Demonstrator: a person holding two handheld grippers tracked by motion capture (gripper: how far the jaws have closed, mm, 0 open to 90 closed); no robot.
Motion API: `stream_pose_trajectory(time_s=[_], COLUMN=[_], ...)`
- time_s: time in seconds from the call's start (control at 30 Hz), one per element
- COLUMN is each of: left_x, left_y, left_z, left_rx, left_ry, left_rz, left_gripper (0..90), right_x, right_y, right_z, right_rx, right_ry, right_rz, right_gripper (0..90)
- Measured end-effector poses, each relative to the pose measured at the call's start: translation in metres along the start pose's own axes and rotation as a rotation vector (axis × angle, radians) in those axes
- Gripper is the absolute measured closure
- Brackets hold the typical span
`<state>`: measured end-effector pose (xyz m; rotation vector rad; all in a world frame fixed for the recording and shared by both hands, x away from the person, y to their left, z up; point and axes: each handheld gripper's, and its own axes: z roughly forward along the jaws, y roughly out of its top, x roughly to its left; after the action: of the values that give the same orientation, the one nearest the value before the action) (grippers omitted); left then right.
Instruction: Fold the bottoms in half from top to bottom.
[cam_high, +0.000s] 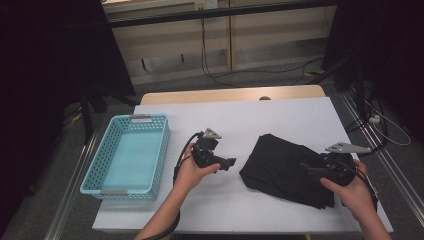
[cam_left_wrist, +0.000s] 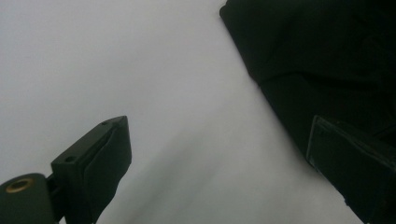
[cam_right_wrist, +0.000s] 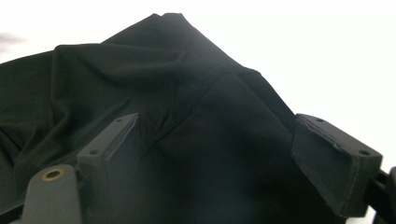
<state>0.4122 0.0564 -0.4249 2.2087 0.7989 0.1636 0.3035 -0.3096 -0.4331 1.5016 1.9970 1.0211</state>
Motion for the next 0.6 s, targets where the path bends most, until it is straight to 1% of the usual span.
stream_pose_trajectory(time_s=[0.07, 0.13, 0.2, 0.23, 0.27, 0.37, 0.5, 0.57, 0.6], left_x=[-0.002, -0.004, -0.006, -0.008, -0.009, -0.016, -0.022, -0.025, -0.025], left_y=[0.0, 0.0, 0.0, 0.0, 0.0, 0.001, 0.0, 0.0, 0.0], left_z=[0.002, 0.003, 0.004, 0.005, 0.006, 0.01, 0.015, 0.017, 0.018], left_rx=[0.005, 0.005, 0.009, 0.009, 0.012, 0.017, 0.022, 0.022, 0.026], left_ry=[-0.007, 0.005, 0.004, 0.004, -0.002, -0.017, -0.02, -0.023, -0.026], left_rz=[-0.002, -0.004, -0.011, -0.004, -0.005, 0.01, 0.014, 0.014, 0.021], left_gripper=[7.6, 8.7, 9.1, 9.5, 9.9, 11.4, 14.0, 17.1, 17.7], right_x=[0.0, 0.001, 0.002, 0.002, 0.002, 0.002, 0.002, 0.002, 0.002], right_y=[0.0, 0.0, 0.0, 0.0, 0.0, 0.0, 0.0, 0.0, 0.0], right_z=[0.0, 0.0, 0.0, 0.0, 0.0, 0.0, -0.001, 0.0, 0.0], right_rx=[-0.003, -0.005, -0.004, -0.003, -0.002, -0.003, -0.007, -0.005, -0.002], right_ry=[-0.001, -0.002, -0.001, -0.001, -0.001, -0.003, -0.001, 0.001, 0.002], right_rz=[0.0, 0.001, 0.001, -0.001, -0.001, -0.002, -0.002, -0.003, -0.004], right_gripper=[16.1, 16.0, 16.0, 16.0, 16.0, 16.0, 16.0, 16.0, 16.0])
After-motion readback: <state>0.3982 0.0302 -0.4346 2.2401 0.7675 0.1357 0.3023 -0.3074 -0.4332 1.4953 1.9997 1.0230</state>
